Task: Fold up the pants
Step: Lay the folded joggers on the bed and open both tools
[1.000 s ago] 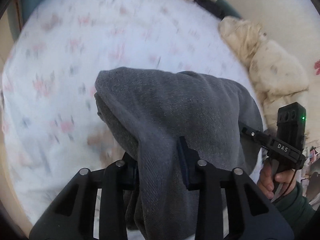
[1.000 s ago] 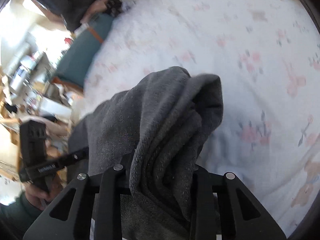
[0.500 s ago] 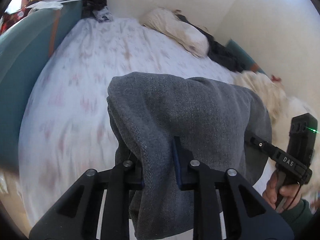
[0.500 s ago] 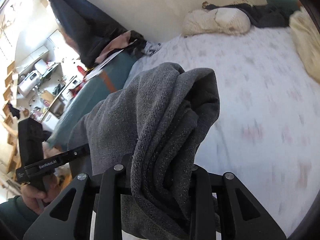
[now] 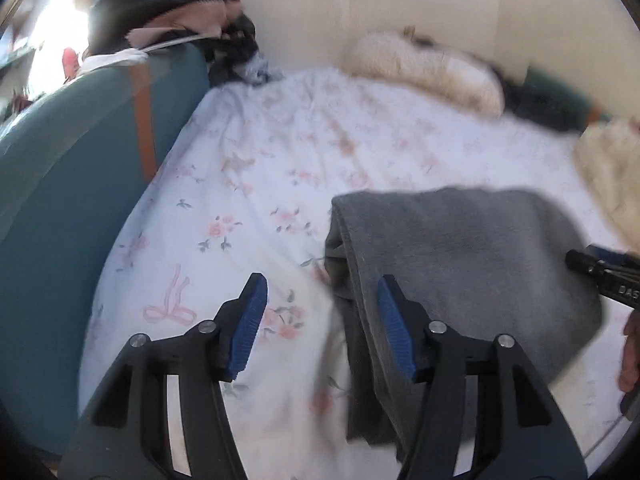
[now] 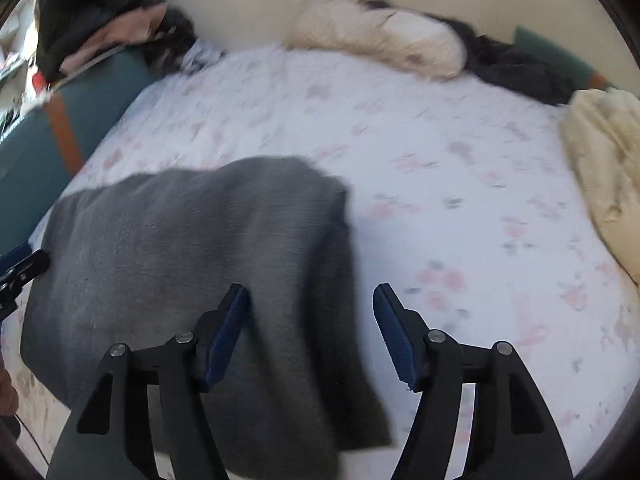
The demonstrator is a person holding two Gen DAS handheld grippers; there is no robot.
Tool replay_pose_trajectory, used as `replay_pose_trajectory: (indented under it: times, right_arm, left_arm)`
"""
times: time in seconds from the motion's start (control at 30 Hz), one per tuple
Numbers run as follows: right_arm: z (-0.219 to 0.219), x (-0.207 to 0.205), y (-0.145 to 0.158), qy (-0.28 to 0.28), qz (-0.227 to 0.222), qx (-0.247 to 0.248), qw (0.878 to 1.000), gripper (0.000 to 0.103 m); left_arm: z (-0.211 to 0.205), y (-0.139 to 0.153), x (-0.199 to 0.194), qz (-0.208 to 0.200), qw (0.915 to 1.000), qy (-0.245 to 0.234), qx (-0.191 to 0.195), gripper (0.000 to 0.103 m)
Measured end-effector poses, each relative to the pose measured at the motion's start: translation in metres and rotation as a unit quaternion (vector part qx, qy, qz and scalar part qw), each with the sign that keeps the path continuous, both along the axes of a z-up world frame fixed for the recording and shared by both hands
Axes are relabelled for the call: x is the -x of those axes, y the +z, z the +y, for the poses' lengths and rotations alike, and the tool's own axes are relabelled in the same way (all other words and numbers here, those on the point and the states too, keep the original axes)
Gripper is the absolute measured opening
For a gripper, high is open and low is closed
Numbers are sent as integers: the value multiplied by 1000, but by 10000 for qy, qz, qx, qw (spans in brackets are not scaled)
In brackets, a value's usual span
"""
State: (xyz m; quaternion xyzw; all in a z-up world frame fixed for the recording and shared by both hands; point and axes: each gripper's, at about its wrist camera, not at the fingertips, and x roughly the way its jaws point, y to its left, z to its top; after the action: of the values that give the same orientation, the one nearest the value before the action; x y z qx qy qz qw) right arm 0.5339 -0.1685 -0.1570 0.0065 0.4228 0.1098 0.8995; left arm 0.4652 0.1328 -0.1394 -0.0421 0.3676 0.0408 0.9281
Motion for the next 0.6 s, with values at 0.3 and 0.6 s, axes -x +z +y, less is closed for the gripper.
replay_pose_trajectory:
  times: [0.3,0.6]
  right_arm:
    - [-24,42,-35,-416,1104,-390,9923,65]
    - [-36,140,61,37,239,-552,9982,69]
  left_arm:
    - [-46,-48,16,1285,9889,330,-664,10]
    - [-32,30,119,660,9961,287,503,32]
